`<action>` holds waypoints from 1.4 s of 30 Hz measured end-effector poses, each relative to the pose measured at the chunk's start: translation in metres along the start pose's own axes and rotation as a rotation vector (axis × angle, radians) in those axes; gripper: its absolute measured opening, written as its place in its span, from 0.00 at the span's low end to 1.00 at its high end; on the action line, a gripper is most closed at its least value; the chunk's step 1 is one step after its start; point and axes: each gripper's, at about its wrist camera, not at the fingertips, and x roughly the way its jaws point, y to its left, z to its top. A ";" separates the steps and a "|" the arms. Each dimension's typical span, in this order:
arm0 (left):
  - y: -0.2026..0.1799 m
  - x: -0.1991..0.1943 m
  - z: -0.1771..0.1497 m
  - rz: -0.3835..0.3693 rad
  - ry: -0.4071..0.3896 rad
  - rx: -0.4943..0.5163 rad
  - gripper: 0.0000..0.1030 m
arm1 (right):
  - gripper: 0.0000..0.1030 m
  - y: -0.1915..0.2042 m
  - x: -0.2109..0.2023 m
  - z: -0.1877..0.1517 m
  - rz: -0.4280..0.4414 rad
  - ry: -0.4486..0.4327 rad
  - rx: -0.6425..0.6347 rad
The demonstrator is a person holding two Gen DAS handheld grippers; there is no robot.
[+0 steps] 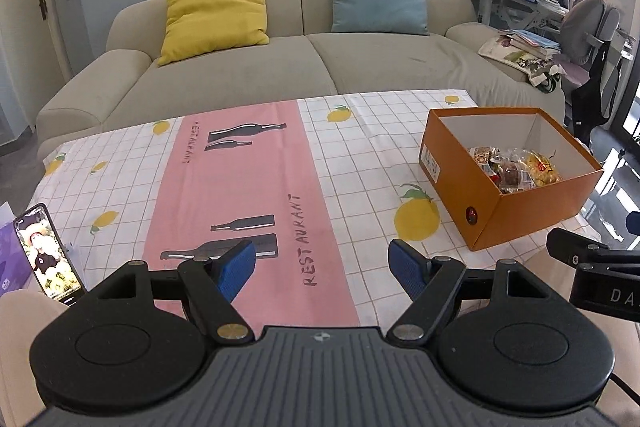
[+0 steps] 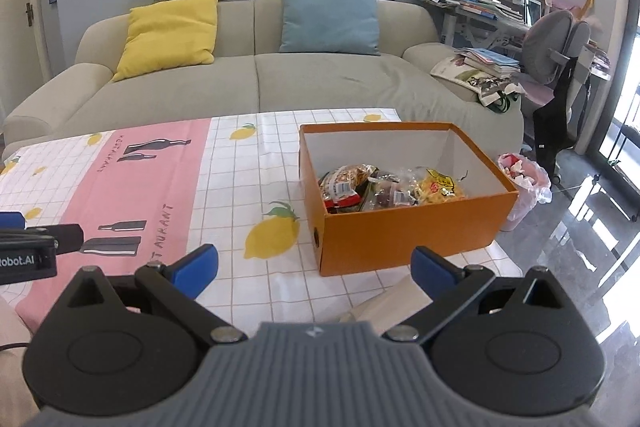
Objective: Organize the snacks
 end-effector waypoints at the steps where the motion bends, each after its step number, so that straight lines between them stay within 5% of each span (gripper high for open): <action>1: 0.000 0.000 0.000 0.000 -0.002 0.001 0.86 | 0.97 0.000 0.000 0.000 0.000 -0.002 -0.002; 42: -0.003 -0.004 0.004 -0.006 0.004 0.004 0.86 | 0.97 0.015 -0.001 0.000 0.006 -0.003 -0.057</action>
